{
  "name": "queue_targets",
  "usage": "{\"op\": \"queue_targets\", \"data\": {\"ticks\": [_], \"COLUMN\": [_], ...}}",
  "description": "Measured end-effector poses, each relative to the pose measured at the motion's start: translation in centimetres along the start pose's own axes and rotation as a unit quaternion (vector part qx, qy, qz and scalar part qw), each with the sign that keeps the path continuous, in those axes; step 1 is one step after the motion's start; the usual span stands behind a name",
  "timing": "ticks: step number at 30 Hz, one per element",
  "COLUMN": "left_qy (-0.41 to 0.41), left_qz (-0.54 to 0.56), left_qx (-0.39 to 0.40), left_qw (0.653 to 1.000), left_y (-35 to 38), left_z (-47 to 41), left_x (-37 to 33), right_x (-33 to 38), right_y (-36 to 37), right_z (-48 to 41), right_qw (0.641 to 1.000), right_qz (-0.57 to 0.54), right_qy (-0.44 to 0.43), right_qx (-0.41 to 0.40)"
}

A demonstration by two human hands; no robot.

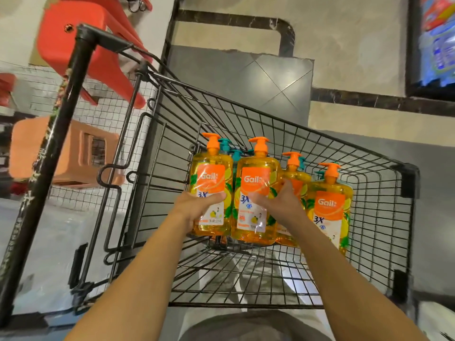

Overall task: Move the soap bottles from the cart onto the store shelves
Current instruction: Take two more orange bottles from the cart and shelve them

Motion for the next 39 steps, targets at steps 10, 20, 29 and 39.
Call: {"op": "queue_targets", "data": {"ticks": [10,20,29,39], "left_qy": [0.108,0.360,0.512,0.527], "left_qz": [0.048,0.019,0.020,0.000], "left_qx": [0.042,0.190,0.352,0.532], "left_qw": [0.992,0.913,0.783,0.662], "left_y": [-0.4,1.8,6.4,12.9], "left_z": [5.0,19.1,36.0,52.4], "left_x": [-0.6,-11.9,-14.9,-7.8], "right_x": [0.0,5.4,5.3,-2.5], "right_y": [-5.8,-12.2,-16.2,-16.4], "right_z": [7.9,24.4,42.7,62.4], "right_qw": [0.992,0.935,0.838,0.724], "right_qz": [-0.070,-0.076,-0.121,-0.115], "right_qy": [-0.053,-0.160,-0.187,-0.182], "right_qx": [-0.088,-0.308,-0.499,-0.655]}}
Point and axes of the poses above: each hand's wrist, its own z-axis away from the middle knuckle, its own y-axis out of the palm, x = y × z, the point moved 3 cm from there along -z, towards the middle knuckle, and after that the axes turned 11 degrees about z, right-handed, at the moved point
